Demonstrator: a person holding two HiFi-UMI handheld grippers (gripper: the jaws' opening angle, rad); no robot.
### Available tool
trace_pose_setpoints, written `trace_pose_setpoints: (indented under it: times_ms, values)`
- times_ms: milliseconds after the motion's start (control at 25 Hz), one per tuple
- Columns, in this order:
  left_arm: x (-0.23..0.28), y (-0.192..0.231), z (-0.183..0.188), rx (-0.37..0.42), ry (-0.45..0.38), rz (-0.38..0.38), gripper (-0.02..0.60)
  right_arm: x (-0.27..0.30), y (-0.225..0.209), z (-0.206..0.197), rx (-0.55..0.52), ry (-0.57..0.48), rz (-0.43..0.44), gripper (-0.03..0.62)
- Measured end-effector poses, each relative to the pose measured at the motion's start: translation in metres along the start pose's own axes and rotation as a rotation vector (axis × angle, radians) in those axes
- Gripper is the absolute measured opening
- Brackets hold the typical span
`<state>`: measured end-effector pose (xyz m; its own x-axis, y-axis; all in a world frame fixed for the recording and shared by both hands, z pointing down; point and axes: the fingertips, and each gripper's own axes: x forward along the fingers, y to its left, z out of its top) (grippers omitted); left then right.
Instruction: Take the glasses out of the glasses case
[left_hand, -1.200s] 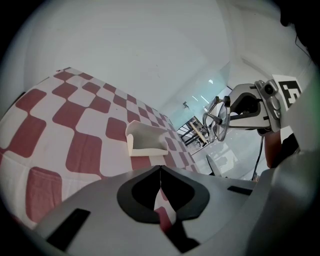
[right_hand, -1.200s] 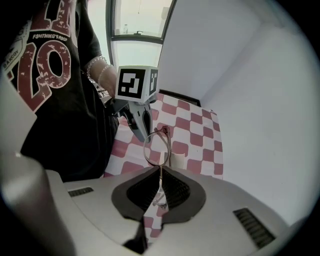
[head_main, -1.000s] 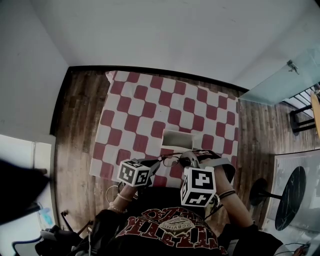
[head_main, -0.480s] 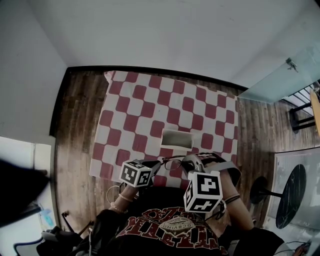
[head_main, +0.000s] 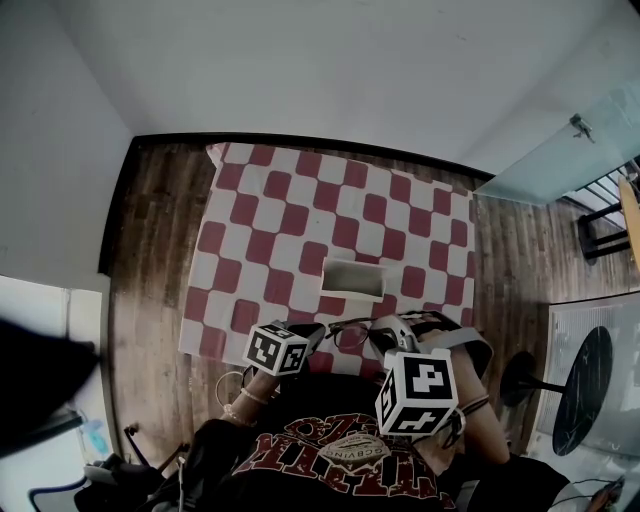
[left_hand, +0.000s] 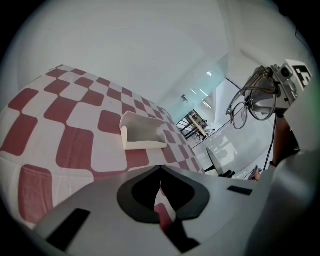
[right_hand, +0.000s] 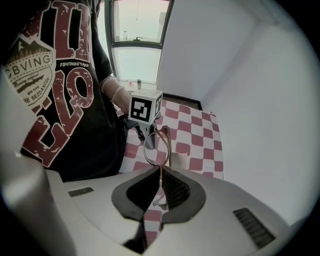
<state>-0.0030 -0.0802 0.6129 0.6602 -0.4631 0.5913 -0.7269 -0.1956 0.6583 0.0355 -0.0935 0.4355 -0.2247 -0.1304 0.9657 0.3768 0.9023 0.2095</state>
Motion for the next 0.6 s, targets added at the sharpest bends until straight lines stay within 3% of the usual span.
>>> trace_pose_setpoints:
  times_ms: [600]
  values:
    - [-0.0012, -0.0035, 0.0012, 0.004, 0.005, -0.008, 0.009, -0.0035, 0.0048, 0.0008, -0.019, 0.003, 0.019, 0.025]
